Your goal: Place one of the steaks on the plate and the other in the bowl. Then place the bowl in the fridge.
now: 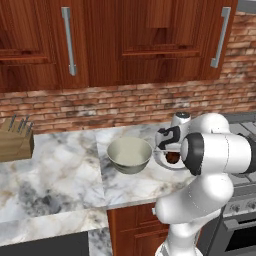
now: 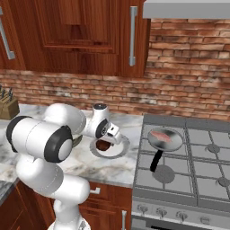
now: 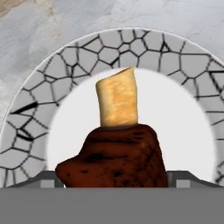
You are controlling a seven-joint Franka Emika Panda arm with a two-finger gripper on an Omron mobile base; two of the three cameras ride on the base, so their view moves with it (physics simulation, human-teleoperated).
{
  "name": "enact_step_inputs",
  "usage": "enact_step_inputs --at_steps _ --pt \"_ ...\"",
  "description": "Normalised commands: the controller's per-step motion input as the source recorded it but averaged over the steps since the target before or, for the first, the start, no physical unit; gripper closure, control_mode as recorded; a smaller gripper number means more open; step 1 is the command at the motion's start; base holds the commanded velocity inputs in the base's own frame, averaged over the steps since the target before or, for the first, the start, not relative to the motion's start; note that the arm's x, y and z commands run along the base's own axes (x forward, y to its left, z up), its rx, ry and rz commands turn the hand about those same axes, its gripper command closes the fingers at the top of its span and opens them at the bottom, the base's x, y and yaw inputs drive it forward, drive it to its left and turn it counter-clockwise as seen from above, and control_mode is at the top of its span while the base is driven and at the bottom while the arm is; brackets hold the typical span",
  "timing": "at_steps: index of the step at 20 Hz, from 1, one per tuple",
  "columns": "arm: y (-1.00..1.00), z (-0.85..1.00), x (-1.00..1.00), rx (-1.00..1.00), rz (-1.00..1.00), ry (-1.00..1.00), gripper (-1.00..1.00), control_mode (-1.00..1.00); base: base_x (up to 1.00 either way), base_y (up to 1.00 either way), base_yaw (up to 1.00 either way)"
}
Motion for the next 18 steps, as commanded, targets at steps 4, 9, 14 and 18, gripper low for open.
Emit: enact_step_inputs --at_steps 4,9,14,18 --pt "-0.13 0.05 0.00 0.00 0.00 0.00 -1.00 -1.00 0.00 0.00 0.00" --pt "-0.19 0.30 0.00 0.00 0.00 0.00 -1.00 -1.00 0.00 0.00 0.00" --pt "-0.25 0.83 0.02 0.00 0.09 -0.05 -1.00 -1.00 0.00 0.00 0.00" --pt "-0.54 0.46 0.00 -0.01 0.26 -0.08 -1.00 -1.00 0.00 0.00 0.00"
